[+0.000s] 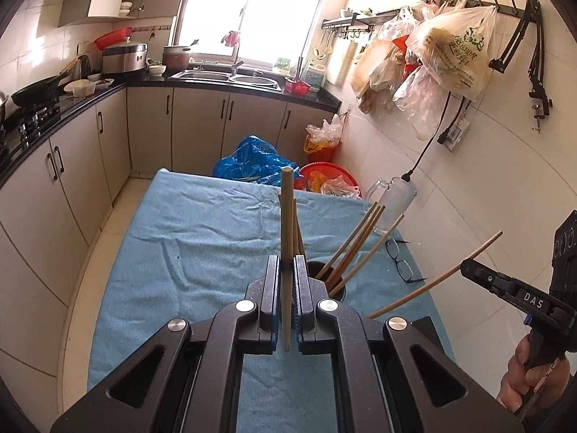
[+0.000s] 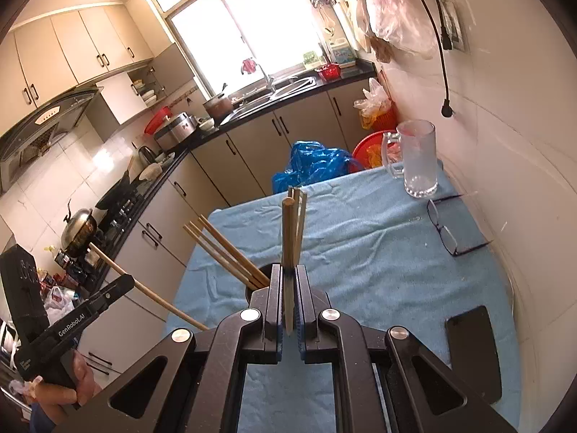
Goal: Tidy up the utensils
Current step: 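Lower the chopstick into the grey cup with the right gripper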
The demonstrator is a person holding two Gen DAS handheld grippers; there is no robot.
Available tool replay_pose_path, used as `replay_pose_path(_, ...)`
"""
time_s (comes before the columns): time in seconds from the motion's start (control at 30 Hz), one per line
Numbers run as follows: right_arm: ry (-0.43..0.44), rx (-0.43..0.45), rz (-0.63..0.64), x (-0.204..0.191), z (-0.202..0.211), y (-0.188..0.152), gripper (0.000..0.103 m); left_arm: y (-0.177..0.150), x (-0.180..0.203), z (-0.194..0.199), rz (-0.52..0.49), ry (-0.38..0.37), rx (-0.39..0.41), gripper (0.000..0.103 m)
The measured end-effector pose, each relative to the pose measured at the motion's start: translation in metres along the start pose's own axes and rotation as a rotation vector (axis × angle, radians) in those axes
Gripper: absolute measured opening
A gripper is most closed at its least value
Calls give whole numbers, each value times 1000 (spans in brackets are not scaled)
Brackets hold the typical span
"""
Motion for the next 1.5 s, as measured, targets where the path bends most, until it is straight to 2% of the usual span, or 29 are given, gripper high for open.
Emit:
replay_pose_path(0.77,36,75,46,-29,-19,55,6,64,25,-1,-57,-25,87,6)
replay_pose_path(1.5,18,42,48,-23,-57,60,6,64,27,-44,-48,-17,42,6)
Point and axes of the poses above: each gripper's, at about its wrist camera, not at the fingertips, and z roughly against the way its jaws point, x to its right, y to its top, the point moved 10 cm from there along -z, roughly the way its jaws point, and after that the axes turned 5 degrees about x, right-handed, at the moved point
